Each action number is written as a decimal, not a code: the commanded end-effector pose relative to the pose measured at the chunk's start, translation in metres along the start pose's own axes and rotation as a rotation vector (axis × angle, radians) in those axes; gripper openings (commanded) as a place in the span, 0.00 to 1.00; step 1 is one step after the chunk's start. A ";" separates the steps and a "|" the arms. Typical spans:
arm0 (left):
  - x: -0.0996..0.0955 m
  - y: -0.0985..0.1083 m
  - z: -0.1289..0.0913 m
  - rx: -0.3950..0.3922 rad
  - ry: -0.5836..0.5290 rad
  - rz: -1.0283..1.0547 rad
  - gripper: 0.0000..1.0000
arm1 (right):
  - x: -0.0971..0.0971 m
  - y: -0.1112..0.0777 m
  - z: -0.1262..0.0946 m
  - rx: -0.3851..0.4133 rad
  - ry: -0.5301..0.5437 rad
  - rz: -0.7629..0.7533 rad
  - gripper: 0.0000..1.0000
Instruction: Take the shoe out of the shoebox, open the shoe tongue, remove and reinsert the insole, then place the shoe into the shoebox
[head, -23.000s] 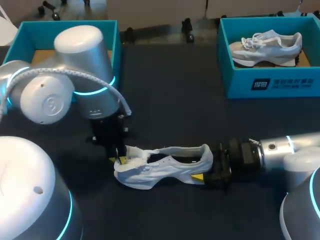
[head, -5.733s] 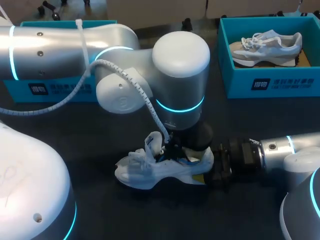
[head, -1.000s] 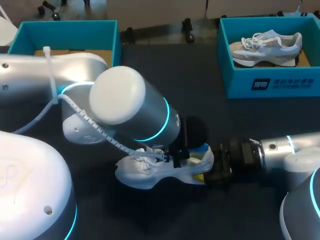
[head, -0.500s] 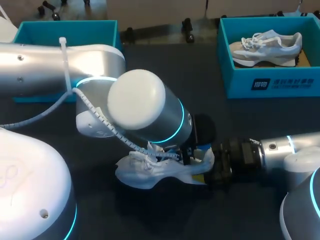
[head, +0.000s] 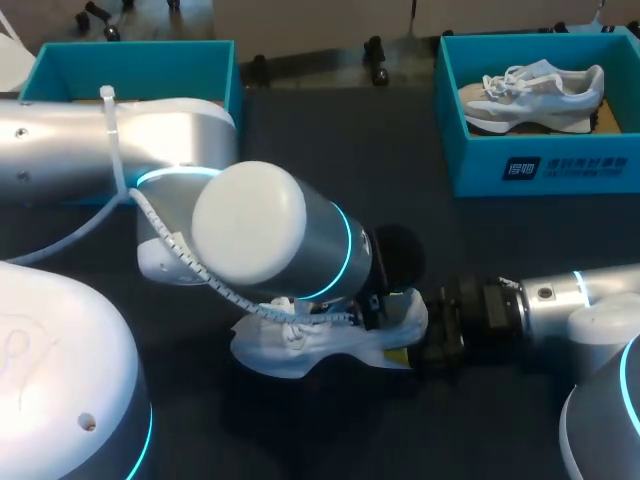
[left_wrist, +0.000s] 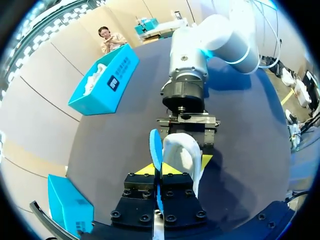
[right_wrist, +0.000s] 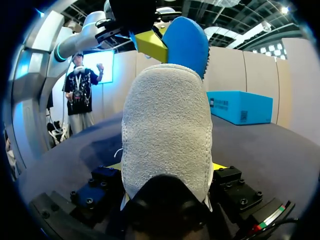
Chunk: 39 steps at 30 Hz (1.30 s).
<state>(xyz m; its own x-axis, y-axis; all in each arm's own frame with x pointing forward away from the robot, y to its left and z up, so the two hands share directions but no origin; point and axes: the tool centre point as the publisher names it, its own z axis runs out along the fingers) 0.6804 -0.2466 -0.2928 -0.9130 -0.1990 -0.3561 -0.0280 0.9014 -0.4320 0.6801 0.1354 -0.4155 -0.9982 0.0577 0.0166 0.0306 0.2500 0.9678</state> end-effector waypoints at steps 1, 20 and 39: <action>0.003 -0.001 -0.002 0.003 -0.016 -0.002 0.00 | 0.001 0.002 0.001 0.005 0.000 0.000 0.00; 0.005 -0.005 -0.024 0.005 0.038 0.081 0.47 | 0.001 0.002 0.001 0.005 0.000 0.000 0.00; -0.004 0.025 -0.045 -0.086 0.128 0.125 0.48 | 0.001 0.002 0.001 0.005 0.000 0.000 0.00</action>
<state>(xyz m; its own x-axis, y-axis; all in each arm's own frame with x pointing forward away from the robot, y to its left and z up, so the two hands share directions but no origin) 0.6609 -0.2121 -0.2673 -0.9525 -0.0433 -0.3013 0.0556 0.9484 -0.3122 0.6800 0.1354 -0.4155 -0.9982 0.0578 0.0167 0.0307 0.2500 0.9678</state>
